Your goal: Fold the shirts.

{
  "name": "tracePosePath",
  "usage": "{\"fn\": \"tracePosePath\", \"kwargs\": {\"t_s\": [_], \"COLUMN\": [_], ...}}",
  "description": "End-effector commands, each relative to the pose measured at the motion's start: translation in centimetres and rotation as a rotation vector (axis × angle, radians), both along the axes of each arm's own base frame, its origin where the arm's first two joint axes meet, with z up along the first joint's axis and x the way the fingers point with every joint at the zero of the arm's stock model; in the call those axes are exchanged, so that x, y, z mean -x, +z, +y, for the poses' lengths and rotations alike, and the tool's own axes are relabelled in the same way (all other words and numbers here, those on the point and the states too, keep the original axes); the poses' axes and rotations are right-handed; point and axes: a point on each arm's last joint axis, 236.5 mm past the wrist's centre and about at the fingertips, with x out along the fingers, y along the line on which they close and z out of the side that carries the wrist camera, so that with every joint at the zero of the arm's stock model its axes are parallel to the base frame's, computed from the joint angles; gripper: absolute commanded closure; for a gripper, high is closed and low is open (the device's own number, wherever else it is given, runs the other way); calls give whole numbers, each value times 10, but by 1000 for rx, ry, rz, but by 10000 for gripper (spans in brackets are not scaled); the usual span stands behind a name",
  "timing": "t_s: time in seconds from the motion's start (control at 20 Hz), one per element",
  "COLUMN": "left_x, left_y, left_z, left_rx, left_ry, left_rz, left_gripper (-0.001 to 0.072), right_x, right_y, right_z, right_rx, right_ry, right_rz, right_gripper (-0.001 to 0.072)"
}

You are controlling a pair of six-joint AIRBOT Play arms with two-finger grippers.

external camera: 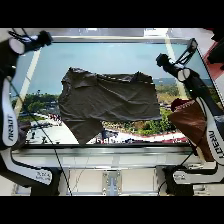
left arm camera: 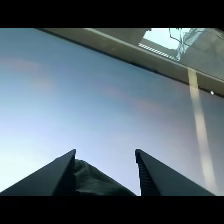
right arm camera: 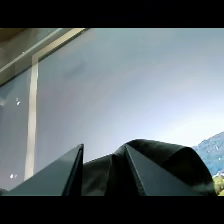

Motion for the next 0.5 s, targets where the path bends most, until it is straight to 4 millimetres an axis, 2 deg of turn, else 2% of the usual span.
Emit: {"fn": "tracePosePath", "kwargs": {"t_s": [0.0,0.05,0.1,0.2,0.3,0.35,0.45], "left_x": [60,80,98,131,164,185,226], "left_y": [55,61,59,27,-34,-75,-149], "left_z": [54,74,91,116,125,123,98], "left_rx": [-215,-259,-264,-212,-127,-86,29], "left_ry": [13,38,61,96,117,121,123], "left_rz": [22,58,106,225,358,429,521], "left_gripper": [267,267,267,267,266,267,267], "right_x": [41,59,76,110,138,150,169], "right_y": [43,55,61,59,42,30,4], "right_z": [-40,-53,-66,-88,-100,-102,-94], "right_rx": [125,171,222,293,318,310,282], "right_ry": [-9,-18,-28,-49,-63,-66,-47], "right_rz": [27,45,78,174,261,293,349], "right_gripper": [390,390,390,390,390,390,390]}}
